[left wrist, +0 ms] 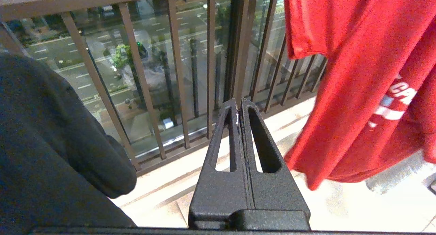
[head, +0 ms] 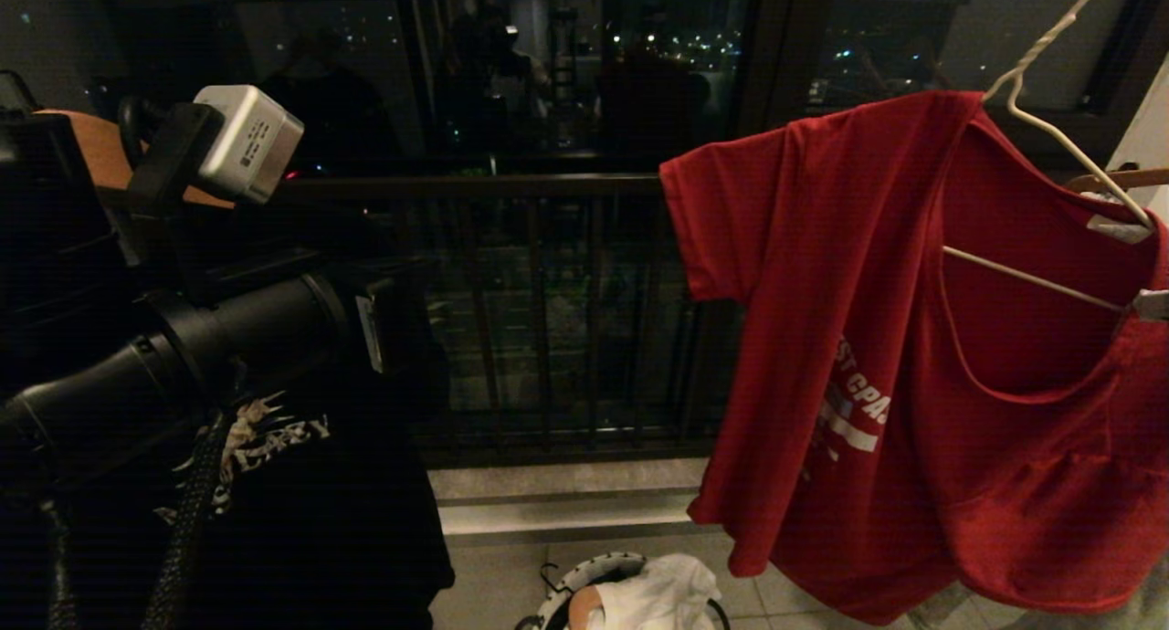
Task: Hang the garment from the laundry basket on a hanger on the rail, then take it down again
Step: Take the clothes off the clothes rack
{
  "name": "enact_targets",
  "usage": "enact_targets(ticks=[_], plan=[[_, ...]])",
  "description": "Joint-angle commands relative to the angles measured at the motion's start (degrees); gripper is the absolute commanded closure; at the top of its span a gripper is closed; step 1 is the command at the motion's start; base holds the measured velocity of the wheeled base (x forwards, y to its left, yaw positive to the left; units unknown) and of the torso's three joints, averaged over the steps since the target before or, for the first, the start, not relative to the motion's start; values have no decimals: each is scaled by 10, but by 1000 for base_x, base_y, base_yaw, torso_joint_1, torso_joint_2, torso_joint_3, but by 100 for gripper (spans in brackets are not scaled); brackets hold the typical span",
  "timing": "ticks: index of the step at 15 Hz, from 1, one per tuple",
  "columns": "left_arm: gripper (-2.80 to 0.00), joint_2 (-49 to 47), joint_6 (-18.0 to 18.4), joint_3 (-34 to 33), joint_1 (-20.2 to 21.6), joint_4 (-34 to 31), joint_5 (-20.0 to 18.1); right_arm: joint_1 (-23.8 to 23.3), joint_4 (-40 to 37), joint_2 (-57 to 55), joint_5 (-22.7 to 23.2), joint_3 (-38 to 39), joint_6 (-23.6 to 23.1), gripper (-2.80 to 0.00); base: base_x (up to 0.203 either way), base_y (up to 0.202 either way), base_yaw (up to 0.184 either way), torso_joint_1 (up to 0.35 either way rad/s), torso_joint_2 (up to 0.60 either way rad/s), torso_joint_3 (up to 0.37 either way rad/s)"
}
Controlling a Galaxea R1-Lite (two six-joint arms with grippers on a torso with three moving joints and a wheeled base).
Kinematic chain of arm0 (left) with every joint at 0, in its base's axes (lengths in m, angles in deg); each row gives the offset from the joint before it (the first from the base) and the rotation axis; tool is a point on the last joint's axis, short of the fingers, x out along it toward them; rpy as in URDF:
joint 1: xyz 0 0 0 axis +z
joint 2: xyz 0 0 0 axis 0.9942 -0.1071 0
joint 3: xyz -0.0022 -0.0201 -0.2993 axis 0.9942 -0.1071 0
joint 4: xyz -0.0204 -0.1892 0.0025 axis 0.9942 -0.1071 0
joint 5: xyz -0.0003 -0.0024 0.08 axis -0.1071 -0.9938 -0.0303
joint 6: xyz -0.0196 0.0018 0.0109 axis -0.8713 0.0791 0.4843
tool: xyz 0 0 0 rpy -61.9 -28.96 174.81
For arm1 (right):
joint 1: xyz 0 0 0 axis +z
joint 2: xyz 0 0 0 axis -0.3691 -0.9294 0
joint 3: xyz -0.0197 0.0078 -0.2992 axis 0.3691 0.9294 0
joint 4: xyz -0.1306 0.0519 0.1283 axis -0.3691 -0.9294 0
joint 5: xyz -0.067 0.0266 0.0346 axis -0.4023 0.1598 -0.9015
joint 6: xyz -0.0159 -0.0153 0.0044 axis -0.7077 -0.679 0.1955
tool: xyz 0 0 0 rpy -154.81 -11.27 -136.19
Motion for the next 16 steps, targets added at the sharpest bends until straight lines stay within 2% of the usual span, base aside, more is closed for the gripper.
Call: enact_targets(ticks=[1,2,5,8,9,13,16], plan=[[0,-6,-1,0,0,2,0,10,-73,-47,-44,-58,9,0,0,0,0,0,0,0],[0,-6,0,0,0,2,0,9,-92,-51,-58,-68,19,0,0,0,0,0,0,0],[0,-2,0,0,0,3,0,11,-96,-58,-140,-71,20,0,0,0,0,0,0,0],[0,5,0,0,0,3,0,32,-97,-56,-180,-70,19,0,0,0,0,0,0,0],[0,7,0,0,0,2,0,42,-97,-57,-184,-71,19,-280,0,0,0,0,0,0],[0,10,0,0,0,2,1,115,-96,-84,-247,-71,20,-280,0,0,0,0,0,0],[0,15,0,1,1,3,1,120,-92,-104,-261,-74,21,-280,0,0,0,0,0,0]])
